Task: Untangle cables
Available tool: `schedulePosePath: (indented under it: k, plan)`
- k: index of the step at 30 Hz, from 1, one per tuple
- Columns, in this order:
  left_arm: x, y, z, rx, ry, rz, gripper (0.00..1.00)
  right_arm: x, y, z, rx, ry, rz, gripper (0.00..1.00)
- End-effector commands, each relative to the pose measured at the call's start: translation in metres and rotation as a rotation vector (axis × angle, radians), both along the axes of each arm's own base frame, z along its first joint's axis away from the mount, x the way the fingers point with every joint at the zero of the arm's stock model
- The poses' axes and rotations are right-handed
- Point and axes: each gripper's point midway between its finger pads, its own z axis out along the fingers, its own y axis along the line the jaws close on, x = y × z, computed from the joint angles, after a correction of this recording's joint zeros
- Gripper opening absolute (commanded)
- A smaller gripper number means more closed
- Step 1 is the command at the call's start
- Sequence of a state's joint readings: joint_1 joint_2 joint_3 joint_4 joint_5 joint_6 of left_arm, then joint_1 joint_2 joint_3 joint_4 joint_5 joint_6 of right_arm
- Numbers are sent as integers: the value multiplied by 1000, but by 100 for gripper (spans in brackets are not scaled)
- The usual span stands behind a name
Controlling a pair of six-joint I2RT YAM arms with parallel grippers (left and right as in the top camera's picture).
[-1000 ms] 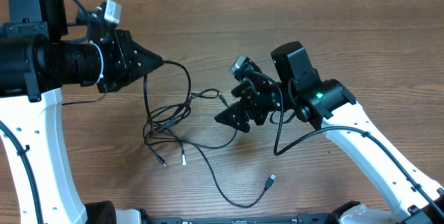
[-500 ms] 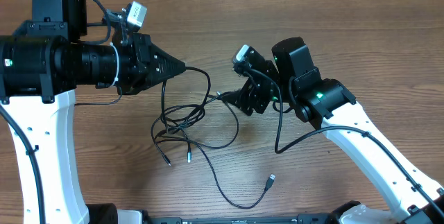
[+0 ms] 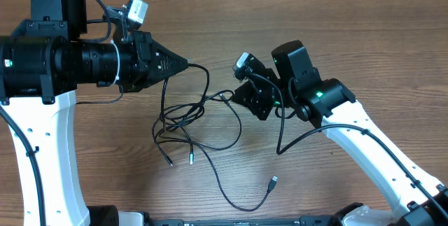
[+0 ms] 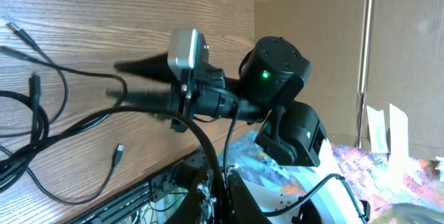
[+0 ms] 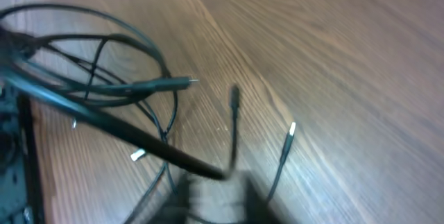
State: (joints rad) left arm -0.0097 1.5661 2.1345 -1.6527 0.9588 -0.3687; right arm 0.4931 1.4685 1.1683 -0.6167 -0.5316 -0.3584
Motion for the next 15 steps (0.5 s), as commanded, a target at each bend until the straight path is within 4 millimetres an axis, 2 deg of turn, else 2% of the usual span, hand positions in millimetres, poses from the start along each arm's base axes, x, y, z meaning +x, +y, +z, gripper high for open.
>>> schedulePosePath:
  k: [1,4,5,7,10,11,12,13,15]
  plan:
    - [-6,-1,11,-9,-28,5,7,-1,5,5,30,-12,24,65]
    - [-6,-1,11,-9,-28,5,7,-5,14,14,87,-16,69,70]
    - [-6,-1,11,-9,-27,5,6,-7,16,17,104,-16,83,68]
    - [-6,-1,11,-12,-25,6,6,-8,20,22,132,-24,106,58]
    - [-8,-3,14,-31,-14,4,6,-6,22,26,148,-43,113,58]
    - [-9,-5,15,-44,-14,-3,6,-5,23,28,152,-51,114,47]
    - [-9,-5,16,-44,-14,-4,6,-6,23,28,157,-50,118,22]
    - [-8,-5,16,-44,-16,-3,6,-6,24,28,159,-47,119,4]
    - [-8,-4,16,-42,-19,-2,6,-7,23,28,166,-8,94,4]
